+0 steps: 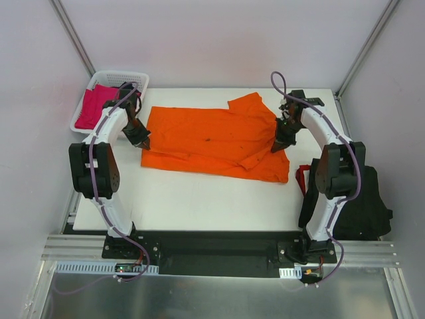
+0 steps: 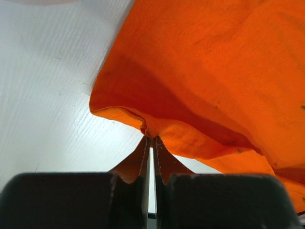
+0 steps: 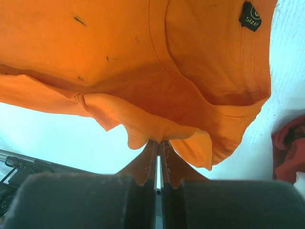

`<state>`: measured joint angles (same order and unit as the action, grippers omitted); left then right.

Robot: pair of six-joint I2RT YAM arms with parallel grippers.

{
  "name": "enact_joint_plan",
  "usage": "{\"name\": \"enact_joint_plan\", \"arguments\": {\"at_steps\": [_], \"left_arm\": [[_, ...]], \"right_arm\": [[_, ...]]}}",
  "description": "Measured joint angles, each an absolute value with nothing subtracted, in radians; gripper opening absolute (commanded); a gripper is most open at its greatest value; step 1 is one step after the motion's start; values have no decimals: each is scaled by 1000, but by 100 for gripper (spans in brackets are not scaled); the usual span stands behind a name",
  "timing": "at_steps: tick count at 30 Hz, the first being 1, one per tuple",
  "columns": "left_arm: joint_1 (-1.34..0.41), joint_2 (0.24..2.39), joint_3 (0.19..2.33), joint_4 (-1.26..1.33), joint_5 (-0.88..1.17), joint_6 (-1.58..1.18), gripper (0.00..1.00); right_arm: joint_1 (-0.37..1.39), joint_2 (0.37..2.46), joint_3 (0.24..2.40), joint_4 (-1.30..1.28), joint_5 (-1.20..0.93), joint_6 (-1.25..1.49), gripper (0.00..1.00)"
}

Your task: Fold and stack the t-shirts

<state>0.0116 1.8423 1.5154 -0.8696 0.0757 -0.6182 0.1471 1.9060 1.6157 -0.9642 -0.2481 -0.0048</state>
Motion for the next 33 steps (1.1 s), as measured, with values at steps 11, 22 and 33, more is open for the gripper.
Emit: {"name": "enact_joint_plan", "arguments": {"at_steps": [11, 22, 33], "left_arm": [[-20, 1845, 1515, -870, 62, -621, 0], [-20, 1851, 1516, -873, 43, -638, 0], [-20, 1882, 1524, -884, 39, -640, 0]], "right_arm": [[136, 1952, 1637, -971, -249, -5, 1], [122, 1995, 1680, -974, -250, -5, 1], [112, 2047, 1720, -976, -252, -4, 1]]}}
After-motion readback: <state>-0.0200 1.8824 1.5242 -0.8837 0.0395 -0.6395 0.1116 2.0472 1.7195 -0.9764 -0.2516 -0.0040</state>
